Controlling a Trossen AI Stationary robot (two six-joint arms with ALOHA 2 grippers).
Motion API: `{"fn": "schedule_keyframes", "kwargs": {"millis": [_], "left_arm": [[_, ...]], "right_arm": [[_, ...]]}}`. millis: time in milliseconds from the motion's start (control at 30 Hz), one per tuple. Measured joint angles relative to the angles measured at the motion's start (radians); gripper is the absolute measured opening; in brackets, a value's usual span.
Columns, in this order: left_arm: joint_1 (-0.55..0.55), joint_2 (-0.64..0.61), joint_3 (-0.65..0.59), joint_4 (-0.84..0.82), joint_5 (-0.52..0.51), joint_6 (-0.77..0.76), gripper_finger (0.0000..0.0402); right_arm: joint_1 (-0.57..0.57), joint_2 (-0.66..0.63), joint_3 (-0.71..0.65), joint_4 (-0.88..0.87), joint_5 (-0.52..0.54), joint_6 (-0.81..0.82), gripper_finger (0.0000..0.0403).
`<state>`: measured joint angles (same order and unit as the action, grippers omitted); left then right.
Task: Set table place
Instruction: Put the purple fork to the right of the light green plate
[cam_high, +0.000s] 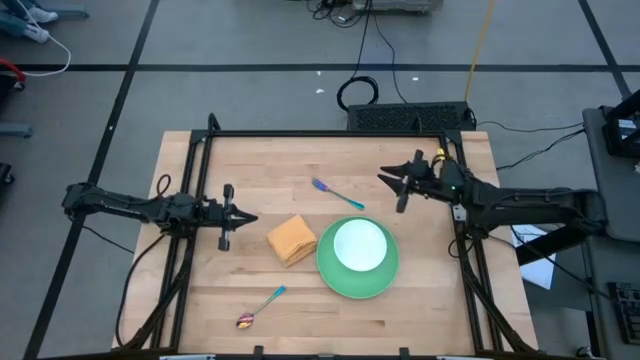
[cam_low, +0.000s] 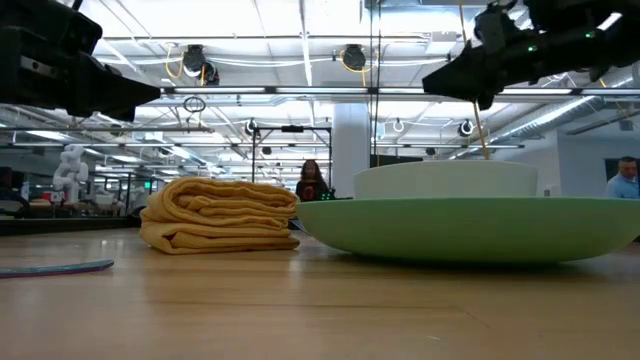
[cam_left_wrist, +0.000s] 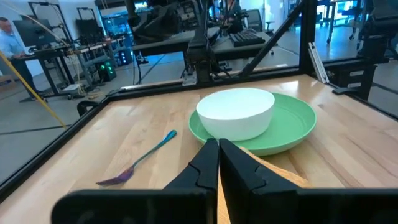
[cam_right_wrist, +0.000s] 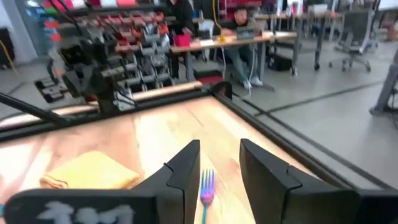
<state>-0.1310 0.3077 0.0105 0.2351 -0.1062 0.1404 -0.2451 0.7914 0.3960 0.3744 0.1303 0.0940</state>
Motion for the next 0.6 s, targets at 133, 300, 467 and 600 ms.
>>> {"fn": "schedule_keyframes", "kwargs": {"millis": [133, 300, 467, 600], "left_arm": [[0.0, 0.0, 0.0, -0.003, 0.0, 0.0, 0.0019], [0.0, 0.0, 0.0, -0.004, 0.0, 0.0, 0.0019], [0.0, 0.0, 0.0, -0.006, 0.0, -0.005, 0.0019], [0.0, 0.0, 0.0, -0.009, 0.0, -0.011, 0.0019]], "right_arm": [[-0.016, 0.081, 0.045, -0.013, 0.0, 0.024, 0.0105], [-0.036, 0.18, 0.13, -0.102, -0.028, 0.053, 0.0105], [-0.045, 0.264, 0.198, -0.14, -0.081, 0.075, 0.0105], [-0.044, 0.304, 0.221, -0.141, -0.084, 0.077, 0.0105]]}}
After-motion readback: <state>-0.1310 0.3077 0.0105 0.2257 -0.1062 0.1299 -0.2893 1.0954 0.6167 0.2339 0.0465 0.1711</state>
